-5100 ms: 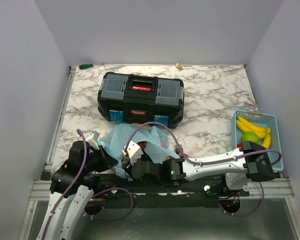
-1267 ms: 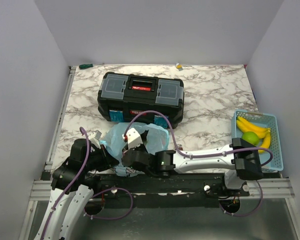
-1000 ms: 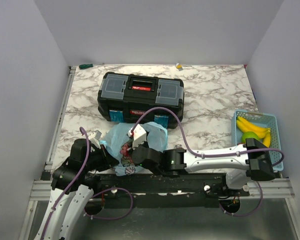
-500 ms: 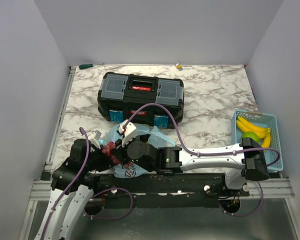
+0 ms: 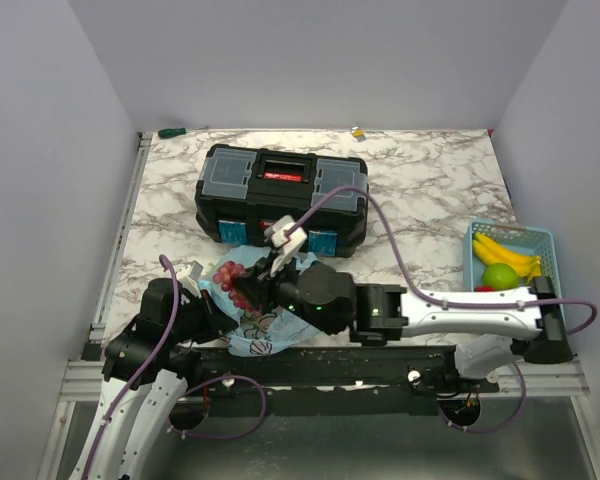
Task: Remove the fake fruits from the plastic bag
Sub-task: Take out the fake fruit from the plastic bag, then place the fake fruit in the bin.
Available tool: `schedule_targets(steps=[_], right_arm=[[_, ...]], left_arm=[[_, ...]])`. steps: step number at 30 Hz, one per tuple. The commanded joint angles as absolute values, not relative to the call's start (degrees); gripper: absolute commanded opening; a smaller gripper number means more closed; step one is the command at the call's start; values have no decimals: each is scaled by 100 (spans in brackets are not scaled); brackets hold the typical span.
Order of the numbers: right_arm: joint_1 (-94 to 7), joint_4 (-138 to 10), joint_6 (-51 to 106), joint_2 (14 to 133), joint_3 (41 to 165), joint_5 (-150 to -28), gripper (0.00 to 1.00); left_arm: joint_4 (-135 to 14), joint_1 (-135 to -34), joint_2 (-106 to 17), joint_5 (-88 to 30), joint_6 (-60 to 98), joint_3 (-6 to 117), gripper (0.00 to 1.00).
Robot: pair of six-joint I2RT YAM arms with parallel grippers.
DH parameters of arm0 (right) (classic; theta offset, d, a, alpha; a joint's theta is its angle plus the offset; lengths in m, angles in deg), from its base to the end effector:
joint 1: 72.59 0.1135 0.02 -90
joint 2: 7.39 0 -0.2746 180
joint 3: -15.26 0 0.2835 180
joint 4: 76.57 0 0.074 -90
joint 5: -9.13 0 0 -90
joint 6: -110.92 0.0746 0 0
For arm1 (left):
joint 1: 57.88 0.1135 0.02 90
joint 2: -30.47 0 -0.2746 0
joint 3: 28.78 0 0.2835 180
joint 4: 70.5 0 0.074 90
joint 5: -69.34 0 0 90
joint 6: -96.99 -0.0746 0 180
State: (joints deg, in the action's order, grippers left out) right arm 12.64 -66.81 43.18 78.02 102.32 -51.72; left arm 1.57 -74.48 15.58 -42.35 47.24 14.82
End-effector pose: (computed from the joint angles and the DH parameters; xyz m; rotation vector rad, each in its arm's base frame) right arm 0.0711 0.4147 0.3758 -0.5761 1.6950 0.9533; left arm 0.0951 -0.0571 0.2218 -0.3032 2.4329 -0.9130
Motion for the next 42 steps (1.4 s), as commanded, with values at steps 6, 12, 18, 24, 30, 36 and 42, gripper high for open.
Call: schedule_targets(steps=[6, 12, 18, 24, 30, 36, 42], right_arm=[[1301, -7086, 3634, 6223, 9825, -4044, 1], [1107, -6681, 2945, 5664, 9414, -1672, 1], [-401, -5575, 4416, 4437, 8484, -2132, 1], [-1330, -4369, 5136, 4344, 8354, -1965, 1], [-3347, -2911, 6261, 5084, 8572, -2609, 1], [-5314, -2526, 6825, 4987, 8244, -3383, 1], [-6219, -1982, 7393, 4788, 7812, -2848, 1]], left_arm=[[122, -7429, 1586, -4360, 4645, 1446, 0], [122, -7432, 1601, -4369, 4636, 1438, 0], [118, -7432, 1532, -4405, 4612, 1439, 0], [113, -7432, 1483, -4427, 4591, 1444, 0], [113, -7432, 1493, -4441, 4575, 1446, 0], [100, -7432, 1528, -4470, 4553, 1442, 0], [96, -7450, 1552, -4522, 4513, 1446, 0]])
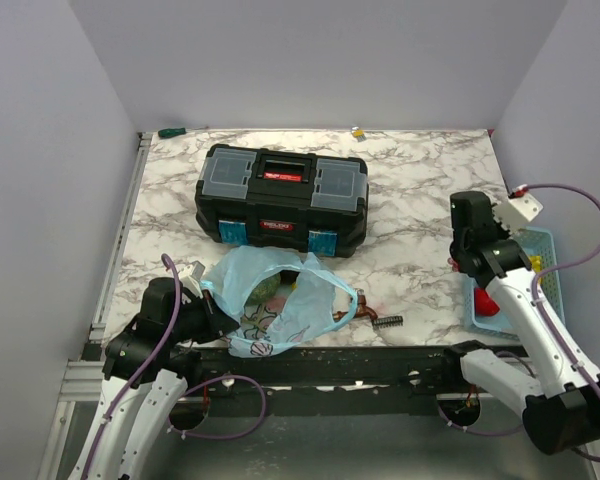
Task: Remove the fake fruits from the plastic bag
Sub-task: Place the fake fruit in the bin.
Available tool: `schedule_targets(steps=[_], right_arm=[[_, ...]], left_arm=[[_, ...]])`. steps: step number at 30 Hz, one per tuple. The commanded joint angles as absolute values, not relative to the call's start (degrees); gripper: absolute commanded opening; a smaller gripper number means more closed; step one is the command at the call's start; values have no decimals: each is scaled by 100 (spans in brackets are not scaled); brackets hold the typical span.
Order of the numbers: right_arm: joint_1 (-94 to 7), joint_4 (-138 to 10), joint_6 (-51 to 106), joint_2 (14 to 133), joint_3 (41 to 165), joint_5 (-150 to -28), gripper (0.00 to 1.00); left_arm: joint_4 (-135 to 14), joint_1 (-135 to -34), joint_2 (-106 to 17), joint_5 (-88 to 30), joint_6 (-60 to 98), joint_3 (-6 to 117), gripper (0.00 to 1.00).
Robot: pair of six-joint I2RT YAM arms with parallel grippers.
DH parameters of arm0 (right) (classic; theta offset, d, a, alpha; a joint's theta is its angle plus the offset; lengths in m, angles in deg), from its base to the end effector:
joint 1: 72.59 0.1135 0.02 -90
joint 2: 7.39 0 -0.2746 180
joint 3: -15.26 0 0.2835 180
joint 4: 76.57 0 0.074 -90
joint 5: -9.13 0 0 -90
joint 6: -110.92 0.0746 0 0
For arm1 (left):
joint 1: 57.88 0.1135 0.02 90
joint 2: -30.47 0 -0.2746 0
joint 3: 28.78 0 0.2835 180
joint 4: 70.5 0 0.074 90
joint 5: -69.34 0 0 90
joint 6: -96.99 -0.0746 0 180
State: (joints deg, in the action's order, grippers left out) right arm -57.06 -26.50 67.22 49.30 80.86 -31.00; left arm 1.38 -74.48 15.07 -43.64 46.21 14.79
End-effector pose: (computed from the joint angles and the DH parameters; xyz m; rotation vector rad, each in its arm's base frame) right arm 0.2477 0.0096 0.3065 0.9285 1.7986 -0.3280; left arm 0.0955 -0.0589 0.2217 -0.2715 2.4417 -0.9294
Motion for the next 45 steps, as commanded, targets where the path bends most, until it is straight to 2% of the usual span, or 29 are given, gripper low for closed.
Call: schedule_targets(steps=[1, 8, 17, 23, 25, 29, 33, 39, 45], right_arm=[[-6411, -1827, 7506, 4728, 7754, -2804, 1], [-7672, -1760, 7629, 4254, 7429, -2844, 1], [-8114, -1780, 7938, 4781, 7143, -2125, 1], [-8831, -2172, 7539, 5202, 7124, -2431, 3], [-8947, -2205, 7514, 5257, 7127, -2514, 8], [-8956, -2404, 7434, 5091, 6992, -2713, 44], [-8956, -2752, 7073, 4823, 6848, -2939, 61], [-8952, -2891, 6708, 4607, 6973, -3419, 65], [-8947, -3517, 5804, 4073, 7081, -5621, 65]], left_arm=[[96, -7474, 1567, -4526, 4513, 1443, 0], [111, -7536, 1594, -4528, 4496, 1461, 0], [131, -7589, 1622, -4529, 4487, 1476, 0], [131, -7625, 1634, -4512, 4490, 1474, 0], [122, -7617, 1643, -4505, 4504, 1460, 0], [118, -7617, 1664, -4492, 4521, 1464, 0], [122, -7623, 1707, -4479, 4530, 1464, 0], [122, -7621, 1695, -4441, 4565, 1453, 0], [113, -7623, 1656, -4431, 4577, 1450, 0]])
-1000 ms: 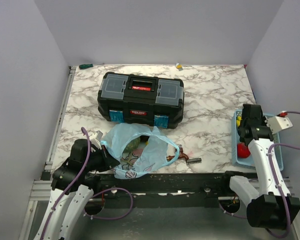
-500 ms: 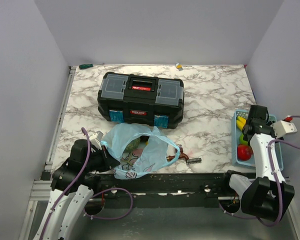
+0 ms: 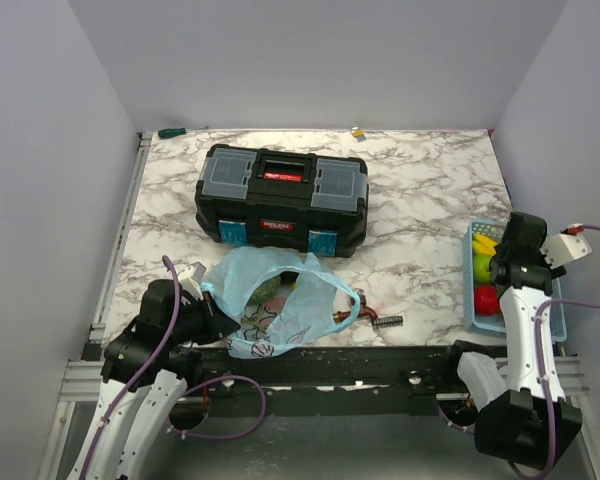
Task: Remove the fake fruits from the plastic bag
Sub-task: Place the fake fruit in the bin, then take out the fake fruit from the plastic bag.
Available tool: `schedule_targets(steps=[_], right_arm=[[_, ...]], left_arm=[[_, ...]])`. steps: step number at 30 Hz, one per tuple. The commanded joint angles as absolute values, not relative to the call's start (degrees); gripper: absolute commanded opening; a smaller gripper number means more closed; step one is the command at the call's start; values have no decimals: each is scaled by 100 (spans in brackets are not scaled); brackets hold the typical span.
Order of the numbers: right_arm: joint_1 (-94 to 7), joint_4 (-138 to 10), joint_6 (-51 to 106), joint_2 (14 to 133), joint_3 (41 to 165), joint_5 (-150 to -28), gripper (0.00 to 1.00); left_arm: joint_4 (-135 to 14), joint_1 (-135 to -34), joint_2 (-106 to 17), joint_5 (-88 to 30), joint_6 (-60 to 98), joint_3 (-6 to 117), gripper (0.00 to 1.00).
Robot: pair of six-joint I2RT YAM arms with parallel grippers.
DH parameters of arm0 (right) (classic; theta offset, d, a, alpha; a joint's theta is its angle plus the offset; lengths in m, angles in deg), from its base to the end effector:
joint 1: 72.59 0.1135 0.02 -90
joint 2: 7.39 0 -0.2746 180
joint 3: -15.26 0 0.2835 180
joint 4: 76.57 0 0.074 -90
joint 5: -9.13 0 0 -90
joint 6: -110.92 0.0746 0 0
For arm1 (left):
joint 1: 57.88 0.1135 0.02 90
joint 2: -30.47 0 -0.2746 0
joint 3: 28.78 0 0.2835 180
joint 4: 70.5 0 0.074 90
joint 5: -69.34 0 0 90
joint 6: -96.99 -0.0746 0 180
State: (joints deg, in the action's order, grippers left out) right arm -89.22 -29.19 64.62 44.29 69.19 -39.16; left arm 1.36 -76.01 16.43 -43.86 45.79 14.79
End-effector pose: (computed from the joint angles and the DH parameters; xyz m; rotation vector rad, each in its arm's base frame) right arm 0.2009 -0.1118 0.2482 1.3800 1.6978 -0.5917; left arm 0.0913 -0.0608 0.2238 -0.2189 2.4268 -0.9489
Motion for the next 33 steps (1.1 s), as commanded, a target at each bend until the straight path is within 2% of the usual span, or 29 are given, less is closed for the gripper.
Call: schedule_targets(steps=[1, 9, 17, 25, 29, 33], right_arm=[[-8951, -3582, 5789, 3990, 7085, -6016, 66], [-8939, -3616, 6040, 3570, 7710, -8418, 65], [-8622, -4060, 6093, 3873, 8566, -10488, 66], [-7285, -4268, 6203, 4138, 9039, -10680, 66], [-5848, -4286, 6121, 4435, 9202, -10073, 66], [-3885, -4260, 5949, 4825, 9532, -8938, 66]], left_arm=[[119, -7614, 1653, -4430, 4576, 1455, 0], [138, -7623, 1656, -4345, 4653, 1463, 0], [263, -7618, 1704, -4281, 4849, 1569, 0], [170, -7616, 1639, -4291, 5108, 1883, 0], [354, -7617, 1492, -3974, 5017, 2166, 0], [535, -7616, 1457, -3597, 4919, 2441, 0]])
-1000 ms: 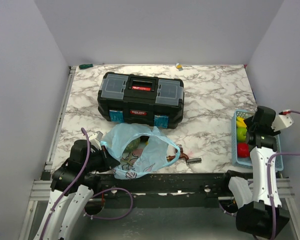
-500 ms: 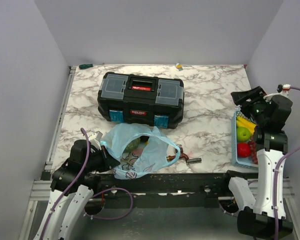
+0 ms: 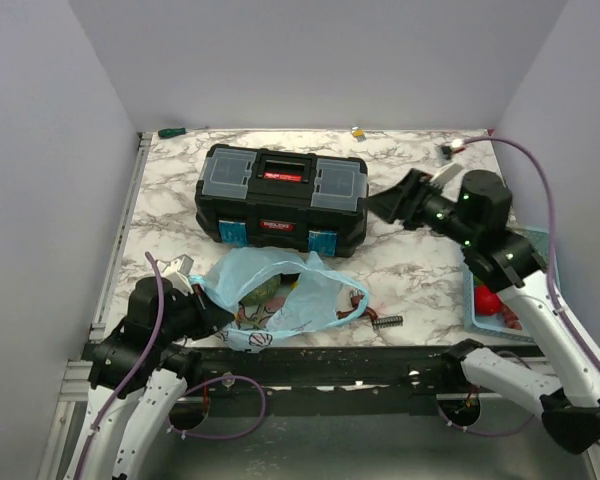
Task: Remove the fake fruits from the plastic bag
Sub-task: Take out the fake fruit from the plastic bag.
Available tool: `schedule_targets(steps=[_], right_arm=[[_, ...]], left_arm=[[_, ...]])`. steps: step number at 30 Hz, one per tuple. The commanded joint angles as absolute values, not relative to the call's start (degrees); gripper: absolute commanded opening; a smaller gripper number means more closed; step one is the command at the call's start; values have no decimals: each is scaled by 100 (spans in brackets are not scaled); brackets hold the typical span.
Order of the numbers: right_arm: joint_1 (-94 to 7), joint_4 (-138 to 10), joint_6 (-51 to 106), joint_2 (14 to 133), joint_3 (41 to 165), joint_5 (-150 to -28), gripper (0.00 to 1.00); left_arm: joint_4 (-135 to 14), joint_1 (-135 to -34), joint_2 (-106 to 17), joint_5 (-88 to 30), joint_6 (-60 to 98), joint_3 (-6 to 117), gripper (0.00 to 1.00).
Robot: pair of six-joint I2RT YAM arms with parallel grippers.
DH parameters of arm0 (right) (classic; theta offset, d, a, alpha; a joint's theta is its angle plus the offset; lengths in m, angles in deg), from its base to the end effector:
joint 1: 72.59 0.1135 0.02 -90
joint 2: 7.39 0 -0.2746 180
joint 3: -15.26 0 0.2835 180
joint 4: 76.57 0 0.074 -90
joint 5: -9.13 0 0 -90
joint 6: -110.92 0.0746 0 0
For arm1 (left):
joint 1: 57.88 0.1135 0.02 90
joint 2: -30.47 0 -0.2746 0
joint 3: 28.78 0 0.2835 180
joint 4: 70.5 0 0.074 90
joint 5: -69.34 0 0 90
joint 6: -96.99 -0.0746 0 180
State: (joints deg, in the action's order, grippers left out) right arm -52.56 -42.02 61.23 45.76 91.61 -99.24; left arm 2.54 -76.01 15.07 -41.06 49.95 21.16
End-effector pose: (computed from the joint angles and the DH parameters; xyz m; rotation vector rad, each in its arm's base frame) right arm 0.2342 0.1104 0.4164 0.0851 1.8784 1.0280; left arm 0.0883 -0.0563 0.2576 -0.3084 2.3570 -0.9475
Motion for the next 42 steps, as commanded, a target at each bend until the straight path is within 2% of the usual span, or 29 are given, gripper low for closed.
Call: schedule_targets(steps=[1, 8, 12, 18, 24, 29, 34, 42], right_arm=[[-3471, -4295, 5889, 4923, 9615, -8656, 66], [-760, -4273, 5158, 5979, 10348, -7320, 66], [-15, -4247, 4723, 6505, 10371, -6997, 61], [1049, -4534, 4330, 7501, 10169, -6571, 61], [1102, -5103, 4055, 8059, 9643, -5806, 58], [1108, -4862, 4279, 8499, 9705, -4834, 46], [1108, -4126, 4648, 9037, 10025, -4106, 46], [1107, -4028, 4505, 9655, 10298, -4339, 47]], left_arm=[[558, -7616, 1470, -3538, 4917, 2462, 0], [567, -7616, 1600, -3314, 5022, 2178, 0], [495, -7616, 1728, -3419, 5011, 1905, 0], [658, -7619, 1633, -3351, 4903, 1898, 0], [1307, -7622, 1610, -2734, 4933, 2292, 0], [1265, -7621, 1420, -3001, 4791, 2418, 0], [803, -7620, 1341, -3581, 4763, 2282, 0], [452, -7626, 1085, -4074, 4374, 2220, 0]])
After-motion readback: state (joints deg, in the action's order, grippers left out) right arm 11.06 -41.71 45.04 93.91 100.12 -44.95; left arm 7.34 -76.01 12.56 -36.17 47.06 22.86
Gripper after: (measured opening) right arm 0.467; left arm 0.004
